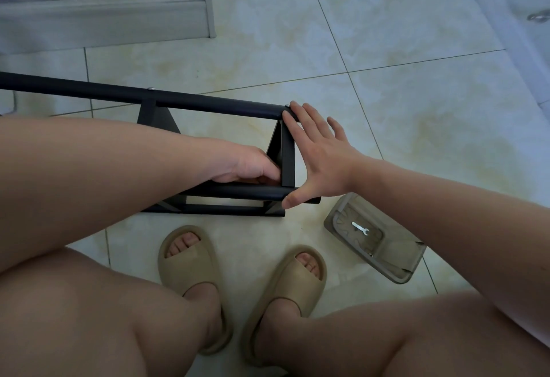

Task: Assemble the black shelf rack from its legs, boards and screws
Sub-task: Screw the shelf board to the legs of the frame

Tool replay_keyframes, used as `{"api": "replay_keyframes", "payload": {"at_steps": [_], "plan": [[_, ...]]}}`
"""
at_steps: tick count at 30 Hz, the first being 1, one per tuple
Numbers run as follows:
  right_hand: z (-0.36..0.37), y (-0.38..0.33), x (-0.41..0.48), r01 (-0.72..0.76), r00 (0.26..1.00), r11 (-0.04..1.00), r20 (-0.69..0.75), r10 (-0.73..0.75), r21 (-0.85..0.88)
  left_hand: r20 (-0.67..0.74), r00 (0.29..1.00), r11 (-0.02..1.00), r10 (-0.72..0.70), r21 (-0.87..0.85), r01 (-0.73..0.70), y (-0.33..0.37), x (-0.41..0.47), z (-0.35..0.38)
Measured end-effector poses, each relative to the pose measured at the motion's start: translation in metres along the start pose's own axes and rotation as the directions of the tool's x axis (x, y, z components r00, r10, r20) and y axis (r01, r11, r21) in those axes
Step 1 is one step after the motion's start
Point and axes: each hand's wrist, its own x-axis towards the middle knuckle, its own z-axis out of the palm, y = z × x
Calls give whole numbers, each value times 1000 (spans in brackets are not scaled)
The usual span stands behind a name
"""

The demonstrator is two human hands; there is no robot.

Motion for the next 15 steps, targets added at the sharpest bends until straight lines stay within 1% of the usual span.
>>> {"api": "replay_keyframes", "payload": {"at_steps": [3, 6, 12, 15], "plan": [[0, 0, 0, -1, 1000, 1000, 6, 1, -6, -13, 1000, 1000, -3, 16, 3, 1, 0, 0], [0, 0, 1, -2, 1000, 1000, 12, 2, -4, -17, 1000, 1000, 19, -7, -19, 0, 0, 0], [1, 0, 1, 3, 1000, 1000, 16, -3, 1, 55, 998, 995, 13, -101, -7, 1, -1, -1], [1, 0, 1, 6, 1000, 1000, 15, -6, 1, 118, 992, 992, -40, -110, 54, 1, -1, -1]]}}
